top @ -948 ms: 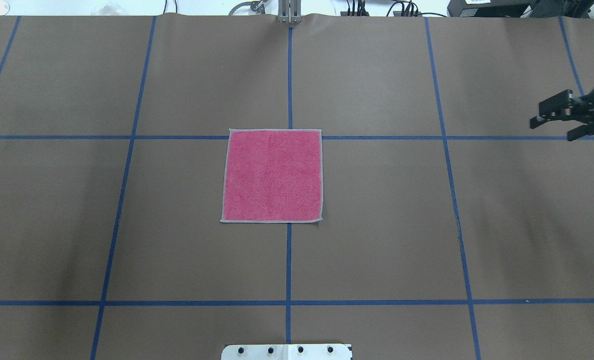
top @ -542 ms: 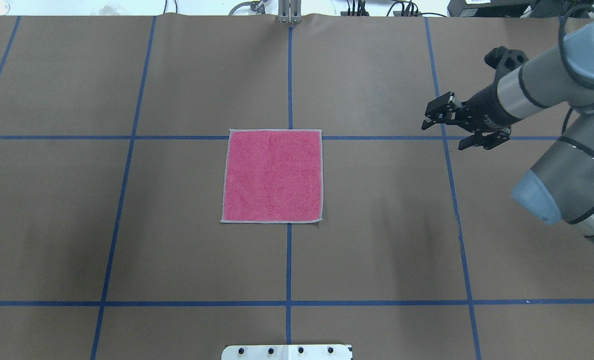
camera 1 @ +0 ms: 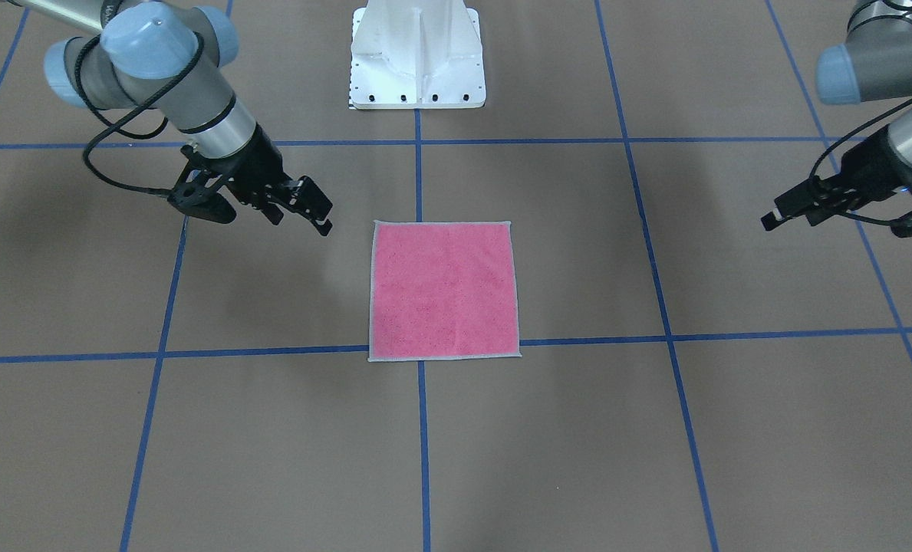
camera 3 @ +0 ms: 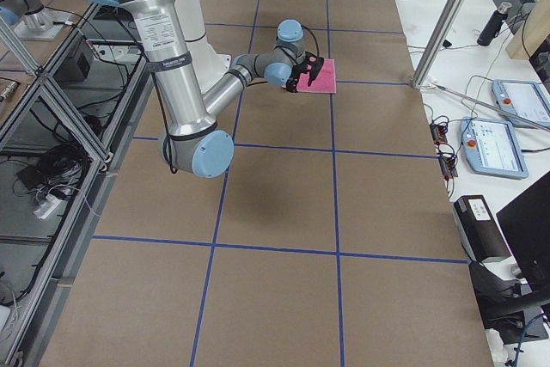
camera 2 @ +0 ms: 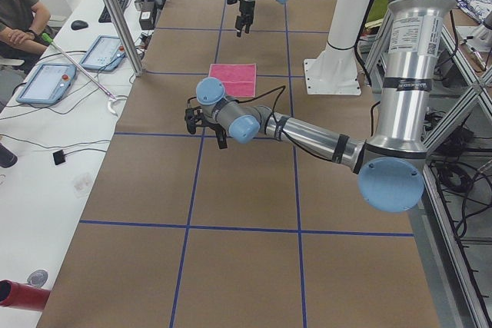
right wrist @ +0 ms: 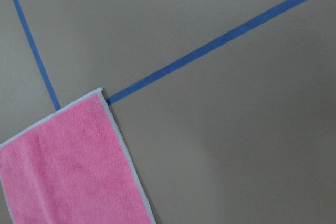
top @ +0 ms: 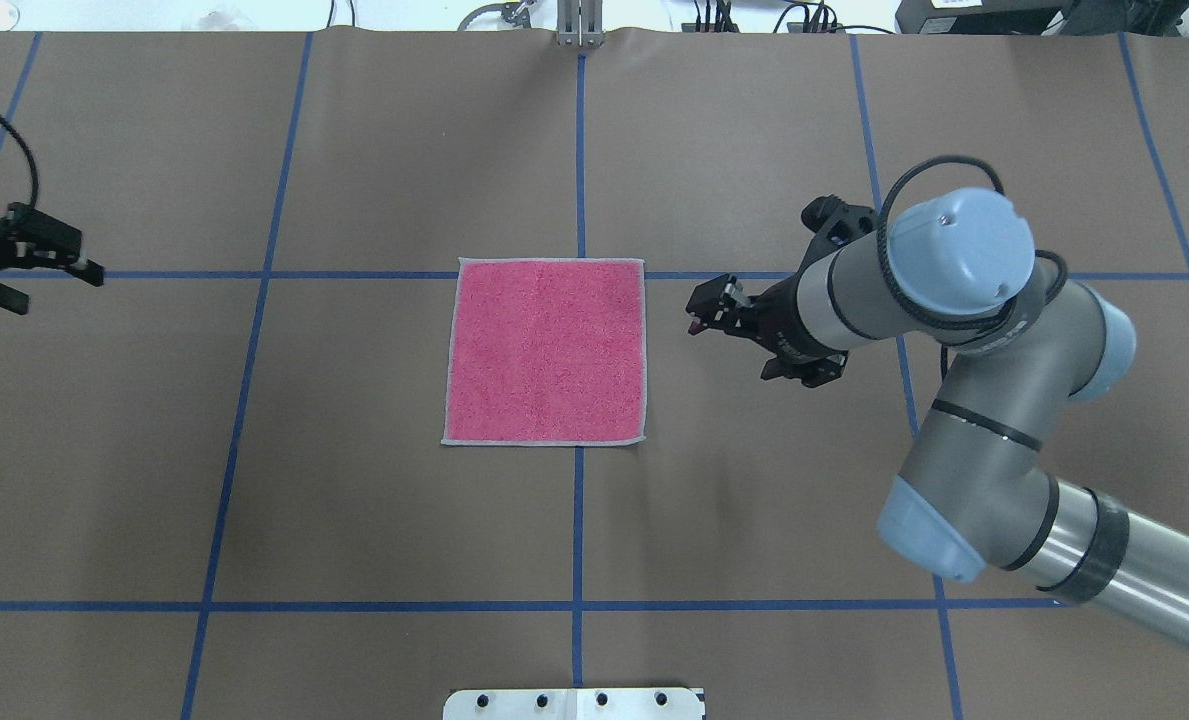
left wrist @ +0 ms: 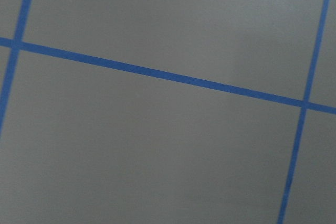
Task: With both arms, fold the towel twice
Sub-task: 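Move the right gripper to the towel's near corner while the left arm approaches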
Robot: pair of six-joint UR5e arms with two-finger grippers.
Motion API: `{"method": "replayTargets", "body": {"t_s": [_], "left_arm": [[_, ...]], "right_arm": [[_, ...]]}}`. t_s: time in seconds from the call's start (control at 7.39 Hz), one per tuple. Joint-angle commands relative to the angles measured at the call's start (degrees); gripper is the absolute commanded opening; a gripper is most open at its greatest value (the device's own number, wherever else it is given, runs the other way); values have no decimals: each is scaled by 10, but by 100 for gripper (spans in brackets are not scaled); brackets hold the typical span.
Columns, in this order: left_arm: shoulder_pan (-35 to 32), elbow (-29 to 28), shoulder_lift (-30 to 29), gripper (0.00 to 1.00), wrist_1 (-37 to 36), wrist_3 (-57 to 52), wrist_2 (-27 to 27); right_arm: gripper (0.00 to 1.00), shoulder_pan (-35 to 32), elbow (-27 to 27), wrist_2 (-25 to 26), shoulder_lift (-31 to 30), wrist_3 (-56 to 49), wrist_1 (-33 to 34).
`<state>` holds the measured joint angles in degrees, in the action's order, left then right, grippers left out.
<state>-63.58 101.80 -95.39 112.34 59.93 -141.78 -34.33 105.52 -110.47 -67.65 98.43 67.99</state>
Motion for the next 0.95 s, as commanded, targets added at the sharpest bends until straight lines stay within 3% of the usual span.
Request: {"method": "replayTargets", "body": {"t_s": [0.0, 0.41, 0.81], "left_arm": [[90, 19, -57, 100, 9, 198, 36], [177, 16, -113, 100, 6, 240, 122], [185, 14, -115, 100, 6, 240, 134]], "right_arm": [[100, 66, -7, 61, 16, 44, 2], [99, 95, -49, 78, 48, 118, -1], [97, 119, -89, 125, 77, 134, -5]]}}
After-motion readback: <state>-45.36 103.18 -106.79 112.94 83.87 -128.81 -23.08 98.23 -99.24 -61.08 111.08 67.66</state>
